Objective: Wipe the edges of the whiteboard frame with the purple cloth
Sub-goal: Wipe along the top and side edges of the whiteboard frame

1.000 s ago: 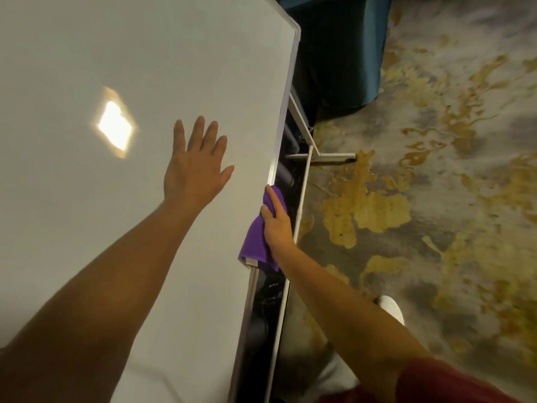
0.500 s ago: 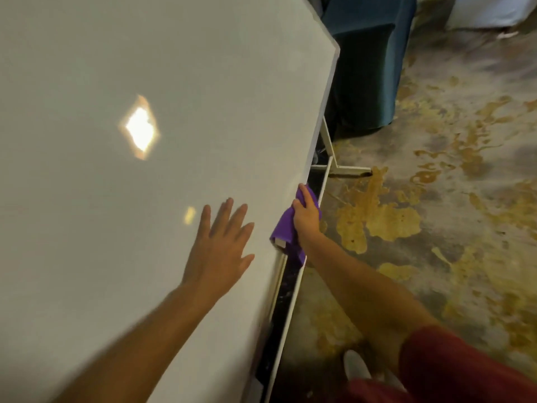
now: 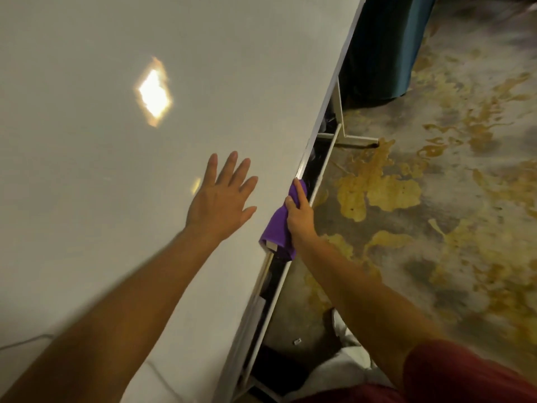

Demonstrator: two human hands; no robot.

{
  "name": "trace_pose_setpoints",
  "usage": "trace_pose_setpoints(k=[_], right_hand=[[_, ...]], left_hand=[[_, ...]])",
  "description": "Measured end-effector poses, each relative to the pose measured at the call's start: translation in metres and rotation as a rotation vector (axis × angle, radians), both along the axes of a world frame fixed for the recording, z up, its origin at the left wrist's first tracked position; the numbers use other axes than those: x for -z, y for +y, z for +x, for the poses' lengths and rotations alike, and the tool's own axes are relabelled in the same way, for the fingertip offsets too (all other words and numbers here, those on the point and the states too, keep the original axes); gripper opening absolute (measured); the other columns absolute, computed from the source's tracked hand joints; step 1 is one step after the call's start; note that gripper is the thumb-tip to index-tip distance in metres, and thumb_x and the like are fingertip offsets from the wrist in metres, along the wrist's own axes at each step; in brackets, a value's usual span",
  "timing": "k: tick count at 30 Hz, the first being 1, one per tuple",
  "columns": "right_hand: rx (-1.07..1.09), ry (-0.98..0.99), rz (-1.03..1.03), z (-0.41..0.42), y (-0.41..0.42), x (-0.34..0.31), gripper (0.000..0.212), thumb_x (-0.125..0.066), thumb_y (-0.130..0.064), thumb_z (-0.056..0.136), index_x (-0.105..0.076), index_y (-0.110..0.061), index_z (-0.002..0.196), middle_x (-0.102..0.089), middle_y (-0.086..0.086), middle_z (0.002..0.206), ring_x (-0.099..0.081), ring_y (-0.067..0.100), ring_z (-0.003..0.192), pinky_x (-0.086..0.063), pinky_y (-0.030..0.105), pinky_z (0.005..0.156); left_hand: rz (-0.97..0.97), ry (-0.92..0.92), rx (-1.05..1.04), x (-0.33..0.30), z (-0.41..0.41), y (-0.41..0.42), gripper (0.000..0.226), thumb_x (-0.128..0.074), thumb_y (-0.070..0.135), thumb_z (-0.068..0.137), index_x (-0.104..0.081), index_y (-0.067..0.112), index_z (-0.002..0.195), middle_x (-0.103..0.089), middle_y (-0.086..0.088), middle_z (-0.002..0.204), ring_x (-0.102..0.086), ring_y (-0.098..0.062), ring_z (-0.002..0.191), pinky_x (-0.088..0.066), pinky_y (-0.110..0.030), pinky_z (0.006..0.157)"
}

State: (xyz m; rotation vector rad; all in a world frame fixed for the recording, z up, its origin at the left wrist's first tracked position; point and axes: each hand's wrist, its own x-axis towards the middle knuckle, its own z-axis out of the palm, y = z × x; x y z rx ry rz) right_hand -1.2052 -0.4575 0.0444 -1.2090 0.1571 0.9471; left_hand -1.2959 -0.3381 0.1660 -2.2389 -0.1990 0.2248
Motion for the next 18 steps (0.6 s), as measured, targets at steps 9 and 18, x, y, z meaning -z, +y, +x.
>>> trace_pose_setpoints(k=[9,18], right_hand=[[-0.086,-0.016,0.005,-0.110,-0.039,0.007,0.050,-0.049,-0.033,0.100,-0.038,-0.080,0.111,-0.046,-0.013,0.119,-0.061,0.020,0.099,-0.058,0.035,0.079],[-0.256,-0.246,-0.015,-0.101,-0.074,0.015,0.042,-0.046,-0.020,0.101,-0.056,-0.058,0.116,-0.049,-0.027,0.104,-0.057,0.000,0.092,-0.044,0.006,0.067]], left_hand=[[0.050,-0.039,0.021,-0.001,-0.013,-0.007,0.080,-0.010,0.072,0.097,-0.017,0.028,0.163,-0.007,-0.012,0.173,-0.003,-0.040,0.159,-0.004,-0.064,0.124],[-0.180,-0.071,0.027,-0.019,-0.040,-0.016,0.052,-0.042,0.051,0.102,-0.054,0.026,0.146,-0.039,-0.008,0.164,-0.024,-0.034,0.156,-0.012,-0.060,0.127]])
